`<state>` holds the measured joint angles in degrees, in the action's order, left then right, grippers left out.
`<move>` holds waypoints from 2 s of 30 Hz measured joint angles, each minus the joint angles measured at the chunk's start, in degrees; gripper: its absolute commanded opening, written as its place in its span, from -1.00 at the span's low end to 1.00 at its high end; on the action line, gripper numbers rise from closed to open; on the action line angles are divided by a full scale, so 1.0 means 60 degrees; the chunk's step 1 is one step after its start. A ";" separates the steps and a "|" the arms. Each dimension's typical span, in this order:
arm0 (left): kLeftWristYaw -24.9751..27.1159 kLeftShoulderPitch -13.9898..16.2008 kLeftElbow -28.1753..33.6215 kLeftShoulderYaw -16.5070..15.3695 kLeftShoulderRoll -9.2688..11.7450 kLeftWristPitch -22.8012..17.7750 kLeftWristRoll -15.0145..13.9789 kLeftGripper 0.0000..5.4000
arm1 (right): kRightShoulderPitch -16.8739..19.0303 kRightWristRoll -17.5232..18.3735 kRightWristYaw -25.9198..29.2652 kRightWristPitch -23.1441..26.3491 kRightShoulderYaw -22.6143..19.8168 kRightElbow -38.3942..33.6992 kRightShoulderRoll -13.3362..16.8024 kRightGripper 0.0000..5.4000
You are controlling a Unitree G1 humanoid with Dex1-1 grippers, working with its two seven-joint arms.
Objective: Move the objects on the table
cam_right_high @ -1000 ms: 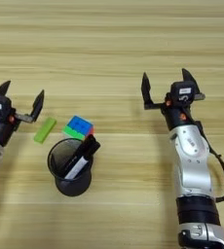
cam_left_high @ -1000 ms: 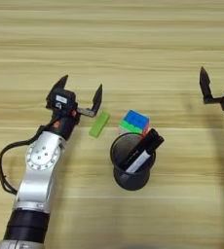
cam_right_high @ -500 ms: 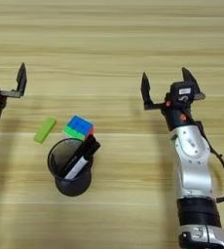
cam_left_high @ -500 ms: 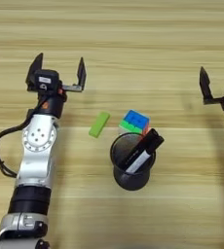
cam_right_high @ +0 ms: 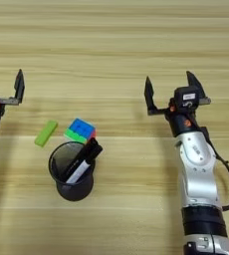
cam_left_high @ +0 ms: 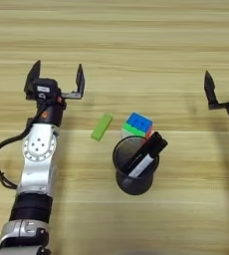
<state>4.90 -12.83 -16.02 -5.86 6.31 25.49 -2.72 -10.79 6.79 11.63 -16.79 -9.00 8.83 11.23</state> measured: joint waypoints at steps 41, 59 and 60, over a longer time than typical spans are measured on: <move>-0.0049 0.0199 -0.0529 -0.0151 -0.0092 -0.0024 -0.0011 0.99 | 0.0254 0.0355 0.0908 -0.0209 0.0220 -0.0804 0.0240 1.00; -0.0213 0.0193 -0.0482 -0.0037 -0.0153 -0.0027 0.0027 0.99 | 0.1790 0.5132 0.7771 0.4338 0.2124 -0.5377 0.3635 1.00; -0.0217 0.0193 -0.0480 -0.0033 -0.0153 -0.0027 0.0027 0.99 | 0.1898 0.5125 0.7982 0.4427 0.2190 -0.5388 0.3792 1.00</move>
<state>3.60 -11.67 -18.90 -6.05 5.39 25.33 -2.55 0.60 37.54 59.52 9.77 4.14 -23.50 33.99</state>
